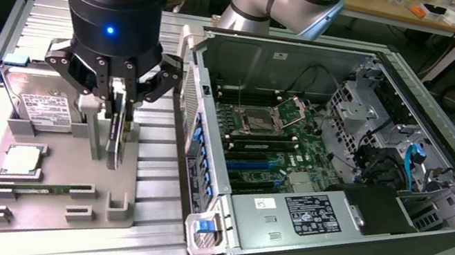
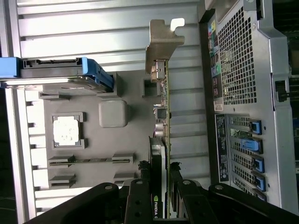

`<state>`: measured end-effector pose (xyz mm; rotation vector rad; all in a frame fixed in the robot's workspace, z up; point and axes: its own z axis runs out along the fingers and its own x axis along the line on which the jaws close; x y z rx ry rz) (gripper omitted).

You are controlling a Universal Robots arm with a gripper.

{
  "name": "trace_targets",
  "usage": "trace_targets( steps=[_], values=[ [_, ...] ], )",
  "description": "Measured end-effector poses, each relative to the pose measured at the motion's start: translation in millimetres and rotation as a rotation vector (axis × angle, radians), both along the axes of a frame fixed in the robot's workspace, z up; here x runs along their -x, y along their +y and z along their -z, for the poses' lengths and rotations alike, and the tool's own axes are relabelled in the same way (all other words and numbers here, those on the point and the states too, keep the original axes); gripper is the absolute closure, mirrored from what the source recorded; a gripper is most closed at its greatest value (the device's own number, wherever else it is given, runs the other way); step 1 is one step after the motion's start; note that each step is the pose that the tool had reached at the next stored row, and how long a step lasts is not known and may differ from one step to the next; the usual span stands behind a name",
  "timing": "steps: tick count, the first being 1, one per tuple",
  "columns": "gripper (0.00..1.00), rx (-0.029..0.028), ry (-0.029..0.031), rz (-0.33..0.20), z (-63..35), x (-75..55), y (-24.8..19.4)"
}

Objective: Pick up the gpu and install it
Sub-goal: 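Pick up the gpu and move the gpu toward the slot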

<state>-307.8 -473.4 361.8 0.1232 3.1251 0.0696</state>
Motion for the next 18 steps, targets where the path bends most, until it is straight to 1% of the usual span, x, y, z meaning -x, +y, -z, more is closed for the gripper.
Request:
trace_targets(
  steps=[4,18],
  values=[
    [0.73,0.0,0.0,0.0,-4.6,0.0,0.0],
    [0.73,0.0,0.0001,0.0,-10.7,0.0,0.0]
  ],
)
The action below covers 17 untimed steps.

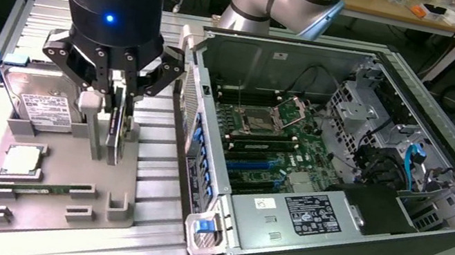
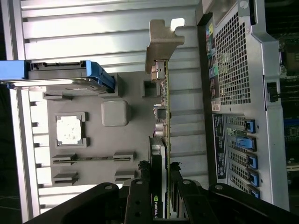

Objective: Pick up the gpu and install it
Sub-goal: 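Pick up the gpu and move the gpu toward the slot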

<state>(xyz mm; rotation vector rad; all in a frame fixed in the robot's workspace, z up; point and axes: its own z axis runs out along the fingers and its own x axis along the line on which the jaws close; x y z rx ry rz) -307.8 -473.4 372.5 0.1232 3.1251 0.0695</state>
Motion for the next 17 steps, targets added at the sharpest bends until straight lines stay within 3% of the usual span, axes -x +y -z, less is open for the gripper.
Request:
trace_targets(
  steps=[17],
  values=[
    [0.73,0.0,0.0,0.0,-3.8,0.0,0.0]
  ],
)
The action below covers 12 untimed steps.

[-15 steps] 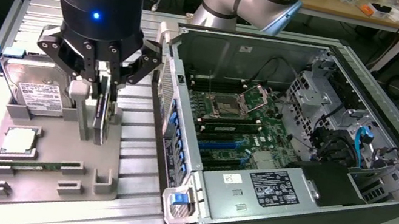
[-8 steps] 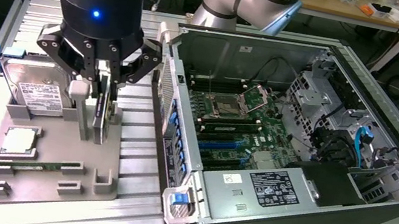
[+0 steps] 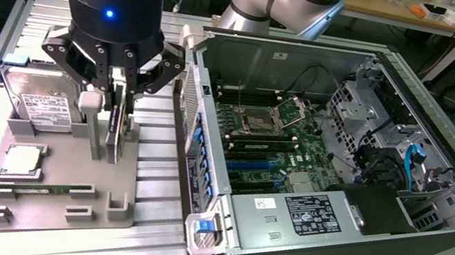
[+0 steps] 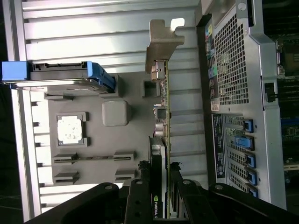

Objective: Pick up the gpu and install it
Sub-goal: 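Pick up the gpu and move the gpu toward the slot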

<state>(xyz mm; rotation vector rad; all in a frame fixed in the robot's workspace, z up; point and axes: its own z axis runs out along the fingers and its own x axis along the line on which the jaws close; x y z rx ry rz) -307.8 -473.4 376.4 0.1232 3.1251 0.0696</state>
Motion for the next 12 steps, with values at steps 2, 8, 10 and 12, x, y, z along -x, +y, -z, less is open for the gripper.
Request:
trace_targets(
  steps=[2,8,10,12],
  values=[
    [0.73,0.0,0.0,0.0,-0.3,0.0,0.0],
    [0.73,0.0,-0.0001,0.0,-1.6,0.0,0.0],
    [0.73,0.0,-0.0001,0.0,-2.1,0.0,0.0],
    [0.73,0.0,0.0,0.0,-2.5,0.0,0.0]
  ],
)
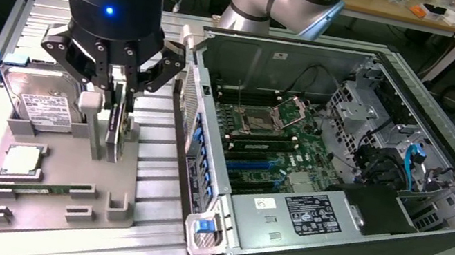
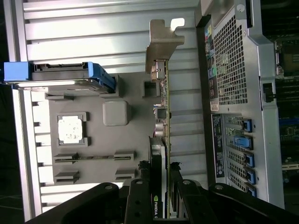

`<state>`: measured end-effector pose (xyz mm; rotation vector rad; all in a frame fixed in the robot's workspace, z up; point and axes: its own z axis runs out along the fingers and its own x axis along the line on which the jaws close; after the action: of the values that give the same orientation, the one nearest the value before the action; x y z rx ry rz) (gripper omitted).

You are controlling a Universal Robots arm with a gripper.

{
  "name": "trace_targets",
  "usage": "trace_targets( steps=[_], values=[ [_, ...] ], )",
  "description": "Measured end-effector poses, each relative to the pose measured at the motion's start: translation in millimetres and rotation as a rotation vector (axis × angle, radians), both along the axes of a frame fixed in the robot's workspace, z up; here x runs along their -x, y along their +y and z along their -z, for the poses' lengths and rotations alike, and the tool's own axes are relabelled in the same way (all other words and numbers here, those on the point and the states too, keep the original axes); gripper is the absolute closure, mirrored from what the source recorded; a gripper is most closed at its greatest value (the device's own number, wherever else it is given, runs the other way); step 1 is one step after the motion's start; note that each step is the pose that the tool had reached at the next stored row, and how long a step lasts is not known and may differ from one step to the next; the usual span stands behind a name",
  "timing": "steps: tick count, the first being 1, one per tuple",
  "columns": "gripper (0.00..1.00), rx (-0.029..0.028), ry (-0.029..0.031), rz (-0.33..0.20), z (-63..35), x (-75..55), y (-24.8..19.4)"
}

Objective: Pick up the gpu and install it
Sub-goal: 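Pick up the gpu and move the gpu toward the slot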

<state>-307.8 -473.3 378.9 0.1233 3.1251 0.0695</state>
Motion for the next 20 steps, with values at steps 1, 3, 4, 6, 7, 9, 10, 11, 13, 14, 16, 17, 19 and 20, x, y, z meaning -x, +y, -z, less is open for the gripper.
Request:
trace_targets(
  steps=[1,3,4,6,7,9,10,11,13,14,16,17,19,20],
  values=[
    [0.73,0.0,0.0,0.0,-0.1,0.0,0.0],
    [0.73,0.0,0.0,0.0,-0.3,0.0,0.0],
    [0.73,0.0,0.0,0.0,-0.4,0.0,0.0],
    [0.73,0.0,0.0,0.0,-0.6,0.0,0.0],
    [0.73,0.0,0.0,0.0,-0.7,0.0,0.0],
    [0.73,0.0002,0.0002,0.0,-1.7,0.0,0.0],
    [0.73,0.0001,0.0001,0.0,-2.5,0.0,0.0],
    [0.73,0.0,0.0,0.0,-3.5,0.0,0.0],
    [0.73,0.0001,0.0,0.0,-5.8,0.0,0.0],
    [0.73,0.0,0.0,0.0,-6.5,0.0,0.0],
    [0.73,0.0001,0.0001,0.0,-8.7,0.0,0.0],
    [0.73,0.0,0.0001,0.0,-9.9,0.0,0.0],
    [0.73,0.0,0.0,0.0,-12.2,0.0,0.0],
    [0.73,0.0,0.0,0.0,-13.3,0.0,0.0]
  ],
)
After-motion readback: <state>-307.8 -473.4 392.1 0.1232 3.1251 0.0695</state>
